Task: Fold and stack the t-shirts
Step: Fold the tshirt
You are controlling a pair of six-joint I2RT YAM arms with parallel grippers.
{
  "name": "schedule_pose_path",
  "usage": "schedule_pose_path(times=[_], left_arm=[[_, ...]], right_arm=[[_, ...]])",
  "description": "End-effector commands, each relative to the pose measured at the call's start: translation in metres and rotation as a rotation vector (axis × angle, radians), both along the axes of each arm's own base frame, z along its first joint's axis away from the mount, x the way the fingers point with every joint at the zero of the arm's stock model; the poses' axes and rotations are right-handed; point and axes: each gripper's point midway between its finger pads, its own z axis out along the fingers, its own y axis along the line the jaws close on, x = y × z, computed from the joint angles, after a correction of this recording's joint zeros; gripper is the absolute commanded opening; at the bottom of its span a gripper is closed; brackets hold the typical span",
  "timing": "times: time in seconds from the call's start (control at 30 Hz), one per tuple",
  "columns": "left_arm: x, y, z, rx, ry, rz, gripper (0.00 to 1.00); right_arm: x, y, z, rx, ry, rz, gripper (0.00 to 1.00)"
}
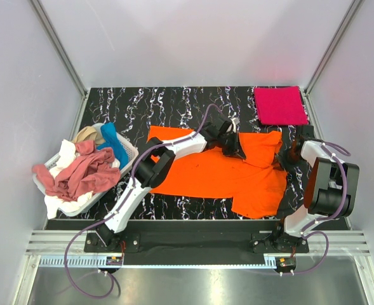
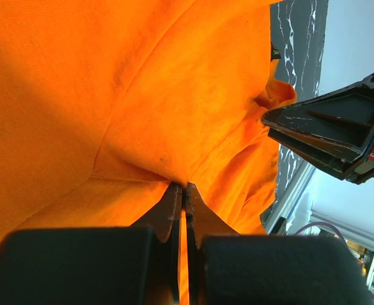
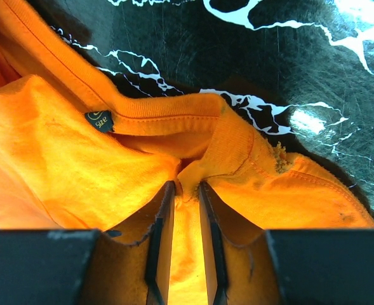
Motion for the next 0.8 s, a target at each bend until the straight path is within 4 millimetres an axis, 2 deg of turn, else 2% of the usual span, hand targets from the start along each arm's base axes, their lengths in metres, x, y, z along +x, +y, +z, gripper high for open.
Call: schedule_pose_path(times=[0.0,0.4,0.77], left_arm=[[0.004,-0.009,0.057,-0.106,-0.041,-0.022,0.00],[0.003,-0.013,0.071,-0.146,-0.008,-0.035,0.00],[0.006,-0.006,0.064,-0.127,0.024,-0.024,0.00]], right_arm=[[0.012,0.000,0.016,-0.015,-0.050,0.019,0.28],[0.019,0.003,0.028,0.001,-0.084,0.037,0.32],[0.017,0.000,0.037,-0.019,-0.077,0.037,0.33]])
